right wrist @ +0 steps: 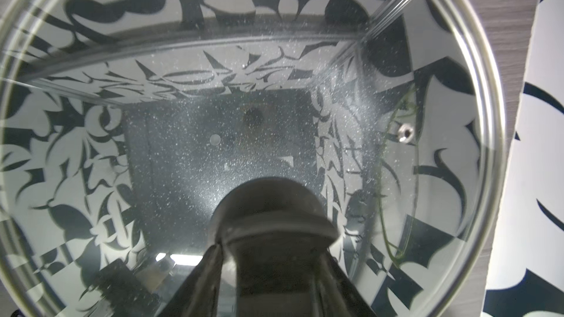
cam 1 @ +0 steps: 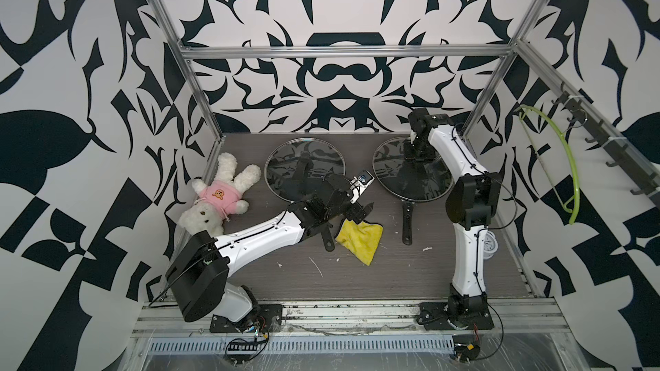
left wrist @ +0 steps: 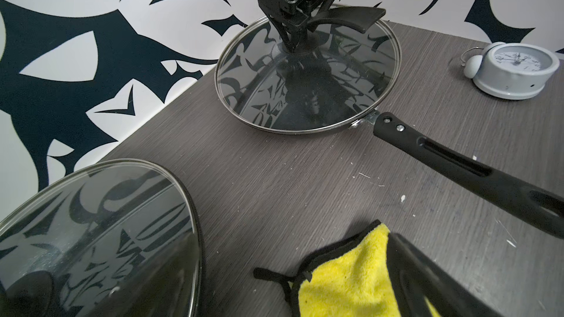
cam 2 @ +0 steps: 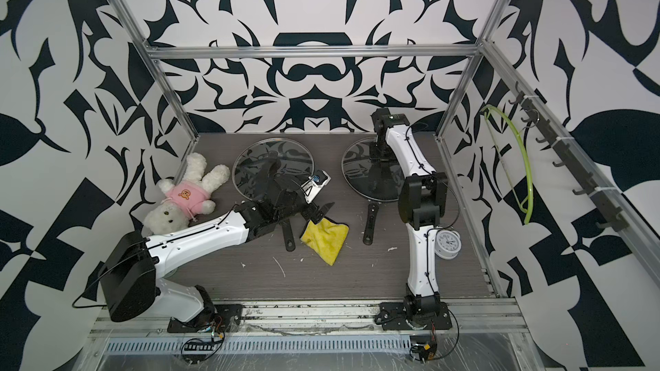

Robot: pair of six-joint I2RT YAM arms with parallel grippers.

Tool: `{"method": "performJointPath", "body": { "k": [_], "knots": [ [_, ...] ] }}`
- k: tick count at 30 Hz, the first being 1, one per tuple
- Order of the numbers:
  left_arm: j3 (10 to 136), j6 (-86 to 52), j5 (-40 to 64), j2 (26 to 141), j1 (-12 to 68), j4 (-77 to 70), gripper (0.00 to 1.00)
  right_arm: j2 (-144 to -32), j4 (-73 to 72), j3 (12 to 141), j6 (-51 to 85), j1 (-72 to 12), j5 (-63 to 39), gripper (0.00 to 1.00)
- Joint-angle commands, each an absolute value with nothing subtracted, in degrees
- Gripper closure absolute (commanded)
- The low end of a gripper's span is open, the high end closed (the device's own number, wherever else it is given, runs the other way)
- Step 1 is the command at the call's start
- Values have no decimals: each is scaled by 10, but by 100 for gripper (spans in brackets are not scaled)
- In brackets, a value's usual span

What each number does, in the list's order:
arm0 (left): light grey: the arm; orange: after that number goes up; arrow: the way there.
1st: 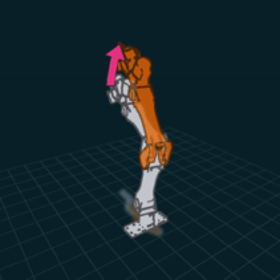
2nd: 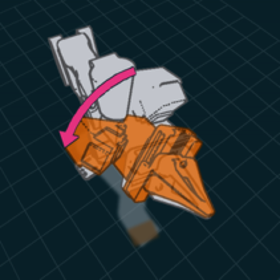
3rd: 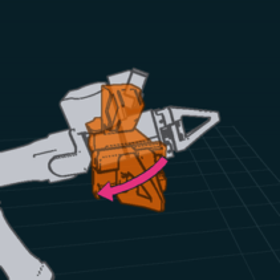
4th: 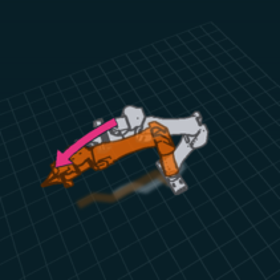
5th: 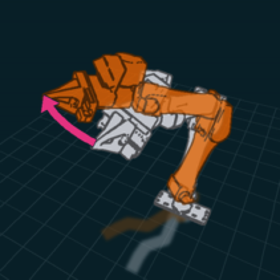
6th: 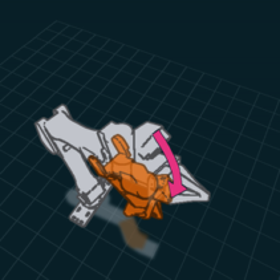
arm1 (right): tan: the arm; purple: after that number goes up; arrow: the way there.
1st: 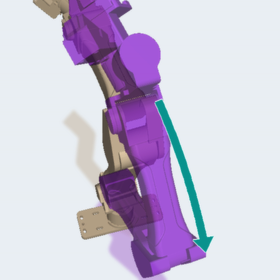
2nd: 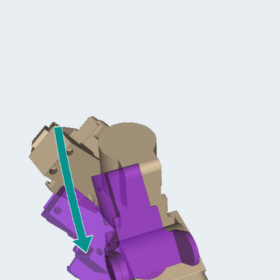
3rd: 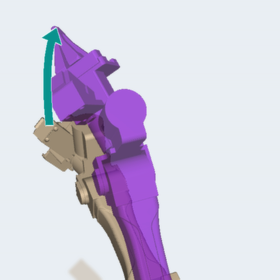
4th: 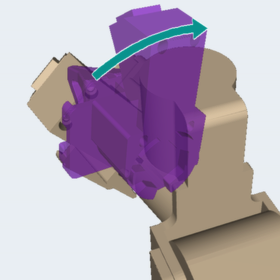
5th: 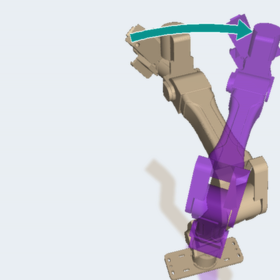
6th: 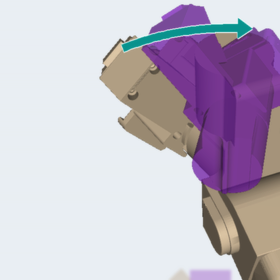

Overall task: Wipe the pot lid with a cloth
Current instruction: Adjust the cooking pot at the center of the board, then pick up the pot lid from the cooking pot.

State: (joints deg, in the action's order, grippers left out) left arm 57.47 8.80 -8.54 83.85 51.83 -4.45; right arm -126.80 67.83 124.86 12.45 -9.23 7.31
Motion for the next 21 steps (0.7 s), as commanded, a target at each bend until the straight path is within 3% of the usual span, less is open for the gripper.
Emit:
{"method": "performJointPath", "body": {
  "k": [1, 15, 21],
  "knots": [
    [576, 85, -79, 841, 519, -40, 1, -1231, 699, 1245, 149, -98, 87, 51],
    [573, 91, -83, 847, 519, -43, 1, -1201, 618, 1143, 213, -91, 84, 64],
    [569, 90, -83, 846, 519, -43, 1, -1194, 600, 1137, 207, -89, 80, 58]
  ]
}}
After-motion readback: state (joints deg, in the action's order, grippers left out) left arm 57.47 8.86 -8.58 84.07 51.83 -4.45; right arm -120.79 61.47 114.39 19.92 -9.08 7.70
